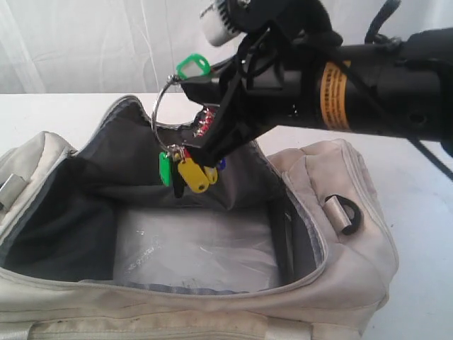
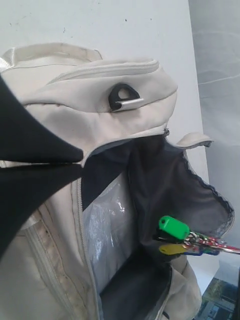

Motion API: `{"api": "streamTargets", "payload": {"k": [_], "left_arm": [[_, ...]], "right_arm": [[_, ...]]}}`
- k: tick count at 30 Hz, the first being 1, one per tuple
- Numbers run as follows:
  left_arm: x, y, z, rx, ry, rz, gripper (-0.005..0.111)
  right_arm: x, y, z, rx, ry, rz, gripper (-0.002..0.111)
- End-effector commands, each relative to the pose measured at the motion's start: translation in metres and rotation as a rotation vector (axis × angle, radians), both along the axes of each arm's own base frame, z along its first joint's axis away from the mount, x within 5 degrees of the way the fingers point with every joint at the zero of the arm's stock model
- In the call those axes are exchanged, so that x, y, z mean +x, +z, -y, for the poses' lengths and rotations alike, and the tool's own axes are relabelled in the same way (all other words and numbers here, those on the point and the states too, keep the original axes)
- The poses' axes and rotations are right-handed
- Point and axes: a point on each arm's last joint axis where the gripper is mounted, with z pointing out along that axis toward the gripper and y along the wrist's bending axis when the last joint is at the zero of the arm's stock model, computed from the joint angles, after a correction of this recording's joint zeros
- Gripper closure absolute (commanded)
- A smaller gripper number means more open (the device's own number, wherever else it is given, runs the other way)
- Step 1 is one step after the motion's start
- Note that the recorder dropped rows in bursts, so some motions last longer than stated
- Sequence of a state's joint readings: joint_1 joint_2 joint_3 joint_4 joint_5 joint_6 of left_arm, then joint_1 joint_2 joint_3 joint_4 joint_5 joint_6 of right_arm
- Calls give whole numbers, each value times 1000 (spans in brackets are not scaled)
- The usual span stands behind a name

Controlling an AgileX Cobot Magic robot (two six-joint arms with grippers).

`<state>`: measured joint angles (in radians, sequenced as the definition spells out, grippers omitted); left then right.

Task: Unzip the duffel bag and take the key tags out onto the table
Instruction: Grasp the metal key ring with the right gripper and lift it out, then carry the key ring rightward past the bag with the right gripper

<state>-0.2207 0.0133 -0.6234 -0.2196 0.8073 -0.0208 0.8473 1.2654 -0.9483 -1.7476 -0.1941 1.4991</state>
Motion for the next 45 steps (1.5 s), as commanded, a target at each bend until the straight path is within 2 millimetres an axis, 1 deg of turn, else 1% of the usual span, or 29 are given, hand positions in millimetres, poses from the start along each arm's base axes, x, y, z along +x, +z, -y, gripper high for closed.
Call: {"api": "streamTargets", "payload": {"k": [1,6,13,16,19,23,25,26,27,28,29,30,31,33,35,37,39,41,42,43,45], "left_arm": [[-2,-3,1,0,-16,-25,99],[-3,-6,2,8,-26,-52,99],[-3,-6,2,9,-27,-55,99],[-3,-6,2,3,-32,-56,99],[-3,-6,3,-2,-36,-57,99],[-3,-4,3,-13,-31,-35,99],[2,0,3,-30,-19,-4,93],[9,-2,4,-57,-14,9,86],[12,-4,6,-73,-14,8,82],[23,-13,9,-110,-16,-19,70],[31,-21,12,-133,-15,-55,57],[38,-28,14,-141,-11,-87,49],[47,-36,15,-148,5,-116,43],[61,-43,17,-161,32,-147,42],[74,-42,22,-200,18,-160,42],[83,-41,27,-203,-14,-165,42],[93,-40,31,-205,-38,-163,42],[104,-40,35,-192,-56,-175,42],[108,-41,36,-178,-64,-185,42],[113,-43,37,-160,-69,-203,42],[122,-45,39,-139,-68,-245,42]], "right_arm": [[-4,21,9,54,-39,50,108],[-10,39,24,101,-96,112,108],[-31,68,48,192,-99,185,108],[-39,75,61,223,-123,212,108],[-46,77,73,244,-157,233,108],[-60,69,91,258,-175,245,108],[-65,63,99,268,-185,239,108],[-68,60,105,271,-205,243,108],[-69,58,108,273,-220,246,108],[-72,55,114,279,-241,252,108],[-76,56,122,298,-266,267,108],[-78,56,127,309,-285,276,108],[-82,61,137,339,-320,298,108],[-89,66,151,381,-371,327,108],[-93,67,162,379,-419,351,108],[-93,63,171,362,-492,310,108],[-90,54,178,278,-569,260,108],[-90,43,183,148,-605,207,108],[-91,39,183,97,-593,190,108],[-93,36,182,74,-571,175,108],[-95,37,181,87,-541,173,108]]}}
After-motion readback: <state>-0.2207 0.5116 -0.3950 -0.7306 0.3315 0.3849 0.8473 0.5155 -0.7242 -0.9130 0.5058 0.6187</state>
